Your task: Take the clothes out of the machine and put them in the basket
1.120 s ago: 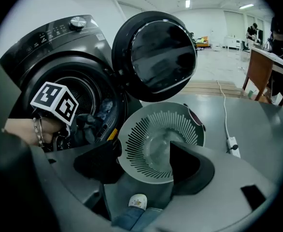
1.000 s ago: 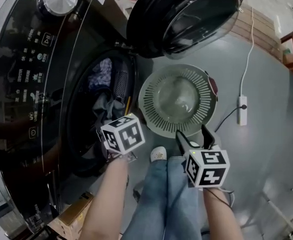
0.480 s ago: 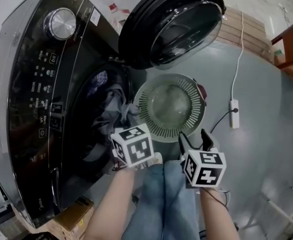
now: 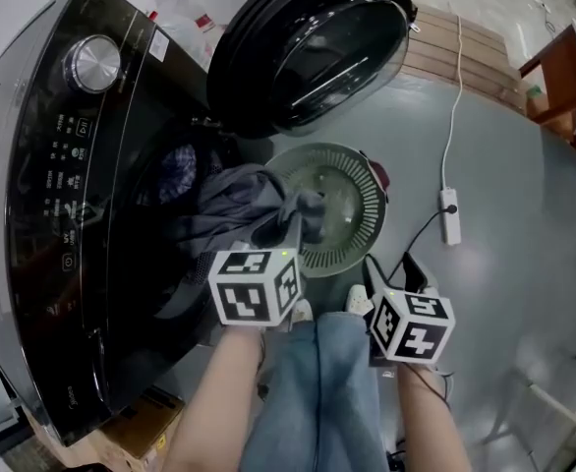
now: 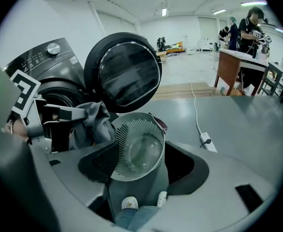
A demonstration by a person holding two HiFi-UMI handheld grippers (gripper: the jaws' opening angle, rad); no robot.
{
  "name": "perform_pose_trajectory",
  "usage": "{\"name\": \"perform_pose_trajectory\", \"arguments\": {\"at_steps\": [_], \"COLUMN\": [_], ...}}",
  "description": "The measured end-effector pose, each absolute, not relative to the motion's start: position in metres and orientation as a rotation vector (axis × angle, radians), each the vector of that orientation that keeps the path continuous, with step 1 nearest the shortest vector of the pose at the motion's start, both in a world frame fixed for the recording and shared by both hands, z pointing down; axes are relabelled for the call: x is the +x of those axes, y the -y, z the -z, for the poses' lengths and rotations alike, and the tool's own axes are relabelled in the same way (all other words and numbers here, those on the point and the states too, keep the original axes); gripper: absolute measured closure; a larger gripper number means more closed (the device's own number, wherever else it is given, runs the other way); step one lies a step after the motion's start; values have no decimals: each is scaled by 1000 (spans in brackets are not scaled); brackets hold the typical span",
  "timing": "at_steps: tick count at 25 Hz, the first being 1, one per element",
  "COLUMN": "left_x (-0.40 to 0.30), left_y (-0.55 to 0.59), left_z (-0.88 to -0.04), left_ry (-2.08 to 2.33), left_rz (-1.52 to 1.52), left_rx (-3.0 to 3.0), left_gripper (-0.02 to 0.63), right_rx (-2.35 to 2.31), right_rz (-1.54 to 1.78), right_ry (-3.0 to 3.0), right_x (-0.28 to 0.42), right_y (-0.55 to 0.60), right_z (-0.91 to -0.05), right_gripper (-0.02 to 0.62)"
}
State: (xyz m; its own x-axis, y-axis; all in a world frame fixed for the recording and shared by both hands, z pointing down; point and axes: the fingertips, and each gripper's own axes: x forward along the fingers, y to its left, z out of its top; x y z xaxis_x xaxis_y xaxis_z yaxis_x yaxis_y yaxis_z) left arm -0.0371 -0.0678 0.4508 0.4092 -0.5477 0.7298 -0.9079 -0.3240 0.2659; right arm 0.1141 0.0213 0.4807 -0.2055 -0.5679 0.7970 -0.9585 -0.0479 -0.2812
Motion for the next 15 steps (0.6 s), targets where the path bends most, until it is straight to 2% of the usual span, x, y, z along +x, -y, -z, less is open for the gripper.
{"name": "perform_pose_trajectory", "arguments": {"at_steps": [10, 15], "left_x": [54, 57], "left_y": [51, 60], "left_z": [-420, -428], "left_ry": [809, 860], "left_rz": [-596, -648], "left_rx": [2296, 2291], "left_gripper": [562, 563], "right_rx": [1660, 1664], "right_rz": [-1186, -1187], "right_ry": [1766, 1755], "right_x": [134, 138], "right_y": [-20, -19], "right_z": [-481, -482], "right_gripper": [316, 316]}}
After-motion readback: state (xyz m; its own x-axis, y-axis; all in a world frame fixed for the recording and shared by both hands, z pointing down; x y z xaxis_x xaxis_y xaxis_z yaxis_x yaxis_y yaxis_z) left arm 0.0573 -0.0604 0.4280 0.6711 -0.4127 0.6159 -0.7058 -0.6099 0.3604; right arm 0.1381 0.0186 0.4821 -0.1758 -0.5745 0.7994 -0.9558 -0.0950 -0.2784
